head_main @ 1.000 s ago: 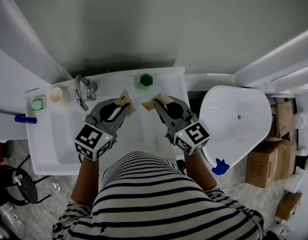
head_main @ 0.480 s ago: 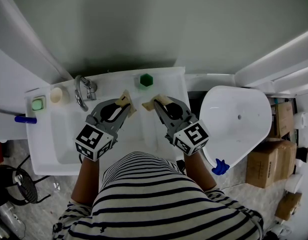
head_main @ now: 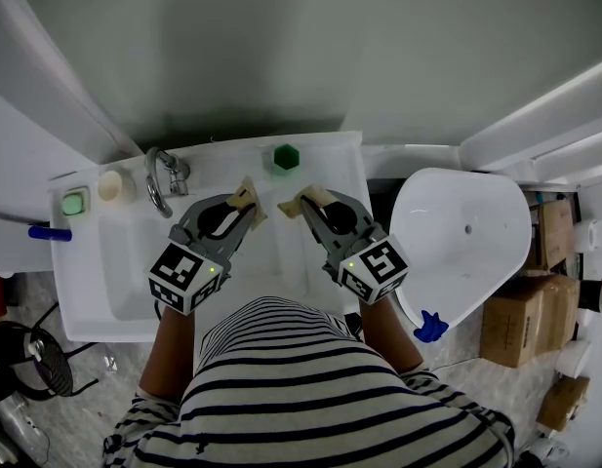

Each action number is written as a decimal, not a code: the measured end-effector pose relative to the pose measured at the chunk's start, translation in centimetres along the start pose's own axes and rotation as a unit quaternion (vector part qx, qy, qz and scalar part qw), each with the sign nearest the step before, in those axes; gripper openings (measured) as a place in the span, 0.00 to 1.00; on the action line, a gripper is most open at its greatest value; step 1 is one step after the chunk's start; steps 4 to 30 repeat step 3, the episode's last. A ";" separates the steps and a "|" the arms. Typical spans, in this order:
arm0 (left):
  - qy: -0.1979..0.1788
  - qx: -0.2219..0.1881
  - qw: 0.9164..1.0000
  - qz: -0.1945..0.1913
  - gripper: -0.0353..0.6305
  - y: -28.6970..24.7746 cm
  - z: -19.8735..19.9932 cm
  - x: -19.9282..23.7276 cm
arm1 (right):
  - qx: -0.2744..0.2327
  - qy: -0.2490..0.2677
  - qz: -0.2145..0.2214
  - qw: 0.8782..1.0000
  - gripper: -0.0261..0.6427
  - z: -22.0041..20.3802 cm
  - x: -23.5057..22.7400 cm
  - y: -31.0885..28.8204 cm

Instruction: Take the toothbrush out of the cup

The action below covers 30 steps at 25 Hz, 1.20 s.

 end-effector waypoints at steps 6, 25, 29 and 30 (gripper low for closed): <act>0.001 0.001 1.000 0.000 0.16 -0.1 0.0 0.0 | 0.001 0.000 0.000 1.000 0.11 0.1 -0.1 0.0; 0.001 0.001 1.000 0.000 0.16 -0.1 0.0 0.0 | 0.001 0.000 0.000 1.000 0.11 0.1 -0.1 0.0; 0.001 0.001 1.000 0.000 0.16 -0.1 0.0 0.0 | 0.001 0.000 0.000 1.000 0.11 0.1 -0.1 0.0; 0.001 0.001 1.000 0.000 0.16 -0.1 0.0 0.0 | 0.001 0.000 0.000 1.000 0.11 0.1 -0.1 0.0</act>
Point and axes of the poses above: the fingertips, and each gripper's own axes: y backward along the fingers, x to its left, z out of its top, the point moved 5 cm from there along y, backward along the fingers, and after that the axes turned 3 degrees about -z, right-handed, at the moved point
